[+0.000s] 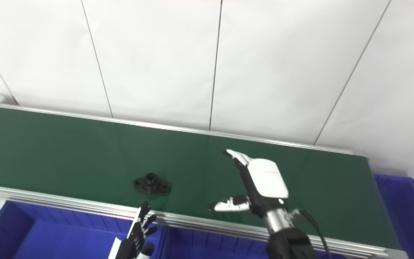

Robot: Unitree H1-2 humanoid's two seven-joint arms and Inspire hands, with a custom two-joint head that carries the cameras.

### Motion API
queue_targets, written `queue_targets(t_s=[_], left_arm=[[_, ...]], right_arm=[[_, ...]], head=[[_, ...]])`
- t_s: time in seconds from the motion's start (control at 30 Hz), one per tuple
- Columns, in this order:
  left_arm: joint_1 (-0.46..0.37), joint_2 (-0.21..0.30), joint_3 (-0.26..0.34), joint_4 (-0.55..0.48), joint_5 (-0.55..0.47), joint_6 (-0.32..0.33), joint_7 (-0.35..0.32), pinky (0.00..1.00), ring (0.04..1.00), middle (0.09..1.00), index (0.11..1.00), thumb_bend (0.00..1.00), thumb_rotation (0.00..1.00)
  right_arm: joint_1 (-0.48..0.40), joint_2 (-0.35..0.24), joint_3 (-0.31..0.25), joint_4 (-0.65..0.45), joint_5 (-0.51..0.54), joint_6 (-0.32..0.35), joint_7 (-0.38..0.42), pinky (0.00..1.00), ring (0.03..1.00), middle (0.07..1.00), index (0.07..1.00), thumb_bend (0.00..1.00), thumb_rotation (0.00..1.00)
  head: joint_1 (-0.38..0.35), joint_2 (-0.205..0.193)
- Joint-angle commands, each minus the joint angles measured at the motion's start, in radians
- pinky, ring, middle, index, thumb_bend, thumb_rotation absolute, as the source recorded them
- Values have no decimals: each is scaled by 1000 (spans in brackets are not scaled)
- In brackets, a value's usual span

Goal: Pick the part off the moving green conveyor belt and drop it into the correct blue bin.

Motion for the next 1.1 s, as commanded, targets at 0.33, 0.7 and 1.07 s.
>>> queue_targets(t_s=[0.33, 0.7, 1.07], left_arm=[[5, -29, -25, -37, 13, -16, -5, 832, 896, 994, 1000, 810, 903], [19, -33, -34, -57, 7, -15, -9, 821, 884, 961, 1000, 780, 900], [36, -37, -40, -83, 3, -4, -13, 818, 869, 952, 1000, 780, 888]], right_arm=[[-178, 59, 100, 171, -45, 82, -24, 500, 655, 813, 834, 982, 349], [-220, 99, 155, 319, -21, 90, -79, 287, 409, 798, 827, 958, 351], [-225, 129, 189, 426, 17, 85, -129, 323, 471, 699, 803, 954, 343]], head=[[11, 19], [20, 34], [40, 55]])
